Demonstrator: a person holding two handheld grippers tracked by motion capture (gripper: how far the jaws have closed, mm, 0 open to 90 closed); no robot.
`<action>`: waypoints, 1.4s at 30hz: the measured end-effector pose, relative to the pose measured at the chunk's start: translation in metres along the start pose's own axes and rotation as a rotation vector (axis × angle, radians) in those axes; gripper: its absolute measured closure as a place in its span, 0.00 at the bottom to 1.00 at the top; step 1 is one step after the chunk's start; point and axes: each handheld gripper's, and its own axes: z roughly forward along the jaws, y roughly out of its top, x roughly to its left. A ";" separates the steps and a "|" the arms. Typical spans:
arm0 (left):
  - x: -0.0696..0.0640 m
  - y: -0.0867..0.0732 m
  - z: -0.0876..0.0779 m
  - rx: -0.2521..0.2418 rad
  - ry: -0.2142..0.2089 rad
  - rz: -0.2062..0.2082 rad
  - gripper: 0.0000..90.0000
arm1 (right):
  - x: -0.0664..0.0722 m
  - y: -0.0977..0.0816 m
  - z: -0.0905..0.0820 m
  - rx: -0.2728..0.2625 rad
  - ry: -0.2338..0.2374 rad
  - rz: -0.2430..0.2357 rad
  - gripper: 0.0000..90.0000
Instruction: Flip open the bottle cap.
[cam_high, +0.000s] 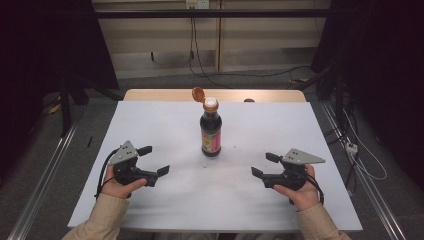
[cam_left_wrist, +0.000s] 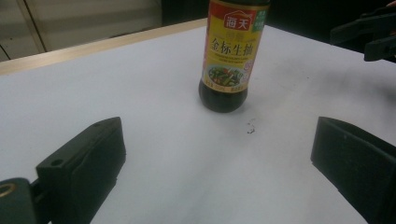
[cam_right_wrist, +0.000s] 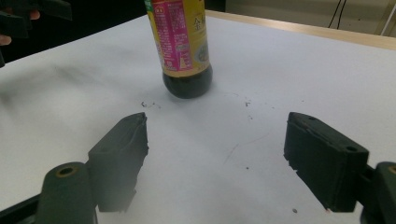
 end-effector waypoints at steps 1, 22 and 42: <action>0.001 -0.001 -0.001 0.005 0.001 0.004 0.03 | 0.000 -0.001 -0.001 0.000 -0.001 -0.001 0.24; 0.006 -0.014 -0.013 0.025 0.010 0.004 0.04 | -0.001 -0.022 -0.018 0.017 -0.023 -0.025 0.24; 0.009 -0.023 -0.020 0.034 0.022 -0.007 0.04 | -0.006 -0.028 -0.028 0.013 -0.044 -0.020 0.24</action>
